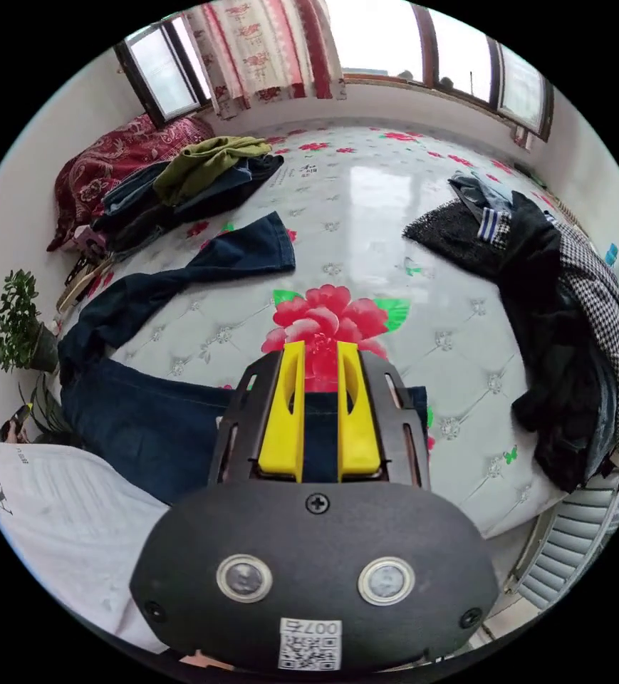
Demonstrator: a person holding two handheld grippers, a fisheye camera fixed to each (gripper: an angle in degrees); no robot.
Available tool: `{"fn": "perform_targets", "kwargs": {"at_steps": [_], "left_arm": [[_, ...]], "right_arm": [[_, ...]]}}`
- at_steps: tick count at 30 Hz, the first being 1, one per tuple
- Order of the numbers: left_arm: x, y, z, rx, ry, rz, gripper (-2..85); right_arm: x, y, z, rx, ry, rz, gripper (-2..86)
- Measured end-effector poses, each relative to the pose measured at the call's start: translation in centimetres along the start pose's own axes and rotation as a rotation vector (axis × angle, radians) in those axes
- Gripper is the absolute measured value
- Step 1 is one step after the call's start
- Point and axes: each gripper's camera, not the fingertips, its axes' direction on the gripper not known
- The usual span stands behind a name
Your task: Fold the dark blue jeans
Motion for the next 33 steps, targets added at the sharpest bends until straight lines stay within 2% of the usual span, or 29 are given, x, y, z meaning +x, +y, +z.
{"fn": "perform_targets", "kwargs": {"at_steps": [6,12,14,17,20,24,26,29,33], "left_arm": [[9.9,-8.9,7.7,-0.047,0.064,0.22,7.7],[16.3,-17.6,16.5,-0.152,-0.028,0.394,10.7],[18.0,-19.4,21.3,-0.256,-0.109,0.461,10.7],[18.7,-19.8,26.5,-0.384,-0.139,0.48,7.8],[17.8,-20.0,27.0,-0.365,-0.064,0.436,4.3],[15.9,-19.5,24.9,-0.298,-0.009,0.394,0.0],[14.6,-19.1,20.3,-0.157,0.086,0.348,-0.5],[14.5,-18.3,14.9,-0.016,0.117,0.339,-0.6],[16.2,-18.5,12.0,0.112,0.204,0.341,-0.2]], "right_arm": [[-9.2,-9.6,6.9,-0.076,0.046,-0.271,8.9],[-16.3,-16.2,14.9,-0.202,0.142,-0.482,8.5],[-18.3,-17.5,18.9,-0.329,0.142,-0.527,7.1],[-20.9,-17.9,21.3,-0.412,0.137,-0.653,2.6],[-21.9,-18.6,21.6,-0.413,0.246,-0.664,0.7],[-20.8,-19.5,14.6,-0.199,0.277,-0.594,0.1],[-19.7,-19.1,6.3,-0.05,0.25,-0.569,0.0],[-18.4,-18.6,-3.2,0.03,0.292,-0.485,0.1],[-16.7,-19.6,-9.7,0.083,0.263,-0.364,0.8]]}}
